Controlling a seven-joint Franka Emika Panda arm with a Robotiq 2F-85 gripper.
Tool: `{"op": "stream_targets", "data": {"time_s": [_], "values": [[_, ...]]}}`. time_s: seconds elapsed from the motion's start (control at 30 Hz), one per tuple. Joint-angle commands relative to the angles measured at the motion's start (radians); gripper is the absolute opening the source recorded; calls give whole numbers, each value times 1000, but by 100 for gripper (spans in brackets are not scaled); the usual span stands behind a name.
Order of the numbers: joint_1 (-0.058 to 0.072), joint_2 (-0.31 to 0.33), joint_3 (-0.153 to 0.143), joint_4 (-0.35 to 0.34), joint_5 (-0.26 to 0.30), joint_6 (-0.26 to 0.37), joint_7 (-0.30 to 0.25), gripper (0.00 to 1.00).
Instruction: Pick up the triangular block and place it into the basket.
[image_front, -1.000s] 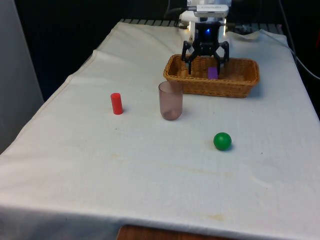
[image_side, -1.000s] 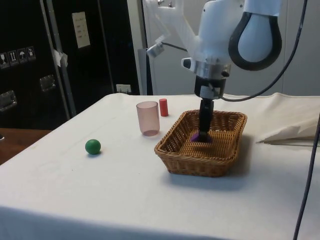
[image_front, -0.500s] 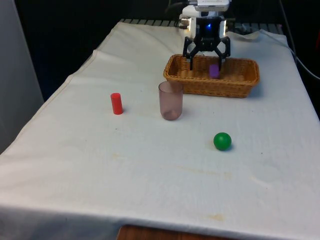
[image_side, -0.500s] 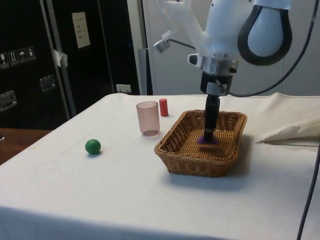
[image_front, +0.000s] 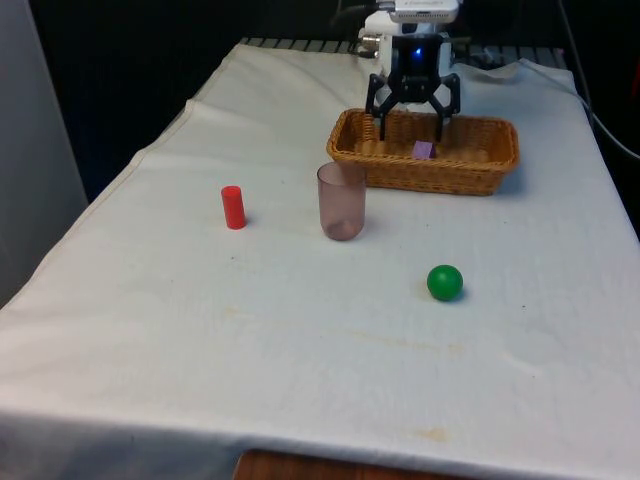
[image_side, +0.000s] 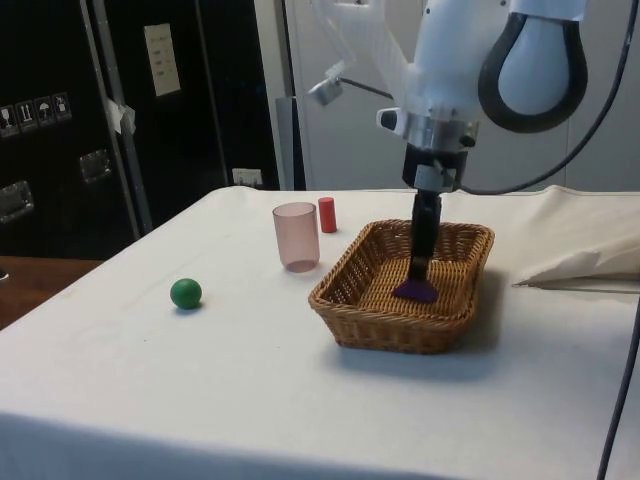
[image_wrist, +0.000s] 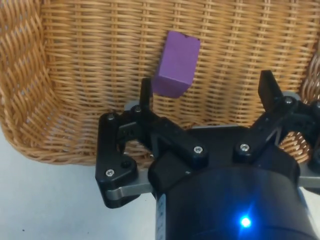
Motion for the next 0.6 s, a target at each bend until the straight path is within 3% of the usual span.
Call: {"op": "stream_targets", "data": {"time_s": [0.0,0.2,0.23,0.27,0.33,0.47,0.5,0.53,0.57], "values": [[0,-8,-1,0,0,-6,-1,100],[-14,-87,-6,-1,-15,-86,-7,100],[0,-91,-5,-8,0,-73,-6,100],[-16,-107,-5,6,-17,-111,-6,100],[-17,-127,-5,15,-18,-138,-6,100],[-17,-167,-7,41,-20,-200,-4,100],[-1,-173,-12,29,0,-188,-12,100],[-16,-182,-7,55,-20,-229,-2,100],[-16,-189,-8,63,-20,-243,-2,100]]}}
